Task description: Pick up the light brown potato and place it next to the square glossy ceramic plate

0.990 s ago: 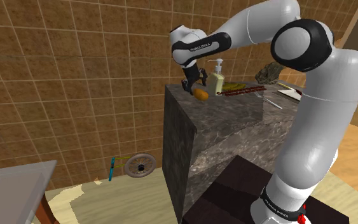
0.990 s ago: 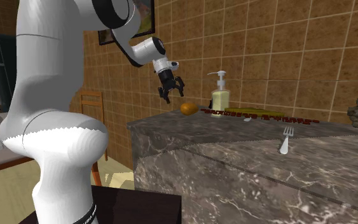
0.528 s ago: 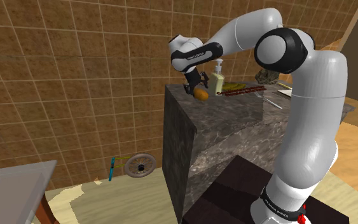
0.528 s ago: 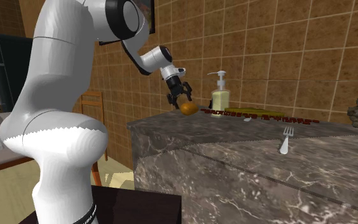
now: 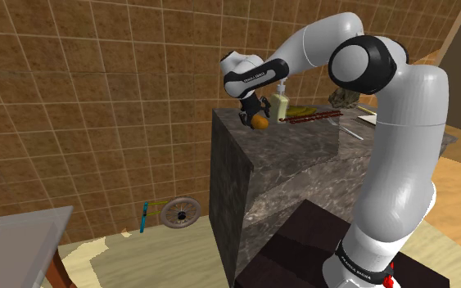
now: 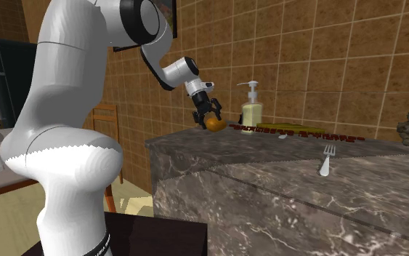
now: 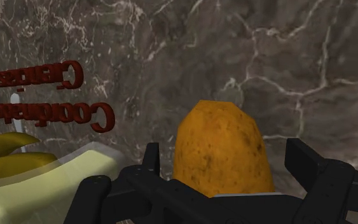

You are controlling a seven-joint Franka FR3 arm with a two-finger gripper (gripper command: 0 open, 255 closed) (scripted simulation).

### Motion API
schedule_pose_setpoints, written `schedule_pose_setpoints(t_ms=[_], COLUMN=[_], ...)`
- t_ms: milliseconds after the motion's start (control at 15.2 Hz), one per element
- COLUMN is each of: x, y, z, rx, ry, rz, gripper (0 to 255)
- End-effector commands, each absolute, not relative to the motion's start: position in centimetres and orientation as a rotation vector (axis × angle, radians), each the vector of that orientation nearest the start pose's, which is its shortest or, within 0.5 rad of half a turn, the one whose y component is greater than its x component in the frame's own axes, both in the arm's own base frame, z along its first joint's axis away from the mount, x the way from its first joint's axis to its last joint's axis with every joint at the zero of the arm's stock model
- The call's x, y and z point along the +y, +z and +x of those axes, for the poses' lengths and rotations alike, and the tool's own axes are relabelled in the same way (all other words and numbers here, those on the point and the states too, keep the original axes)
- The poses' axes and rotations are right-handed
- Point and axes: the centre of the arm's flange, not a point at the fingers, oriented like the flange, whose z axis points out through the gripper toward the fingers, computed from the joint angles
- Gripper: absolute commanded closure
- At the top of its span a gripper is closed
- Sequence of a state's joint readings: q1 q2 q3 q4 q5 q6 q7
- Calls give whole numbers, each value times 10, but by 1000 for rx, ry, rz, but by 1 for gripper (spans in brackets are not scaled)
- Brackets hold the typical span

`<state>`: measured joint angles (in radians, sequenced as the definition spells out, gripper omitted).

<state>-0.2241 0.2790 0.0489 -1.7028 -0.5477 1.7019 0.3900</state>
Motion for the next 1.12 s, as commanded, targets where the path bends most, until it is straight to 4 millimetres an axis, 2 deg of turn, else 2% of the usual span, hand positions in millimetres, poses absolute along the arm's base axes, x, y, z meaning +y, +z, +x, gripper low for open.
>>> schedule_pose_setpoints(t_ms=[0,132,198,792,1056], x=[-158,-158,-158,-158,-158], y=[421,421,421,421,442], z=[593,593,593,593,593], rx=[-531,-531,-531,-531,-531], ry=[-286,-286,-286,-286,-286], rz=[2530,2530,2530,2530,2530], gripper=[0,0,255,255,255])
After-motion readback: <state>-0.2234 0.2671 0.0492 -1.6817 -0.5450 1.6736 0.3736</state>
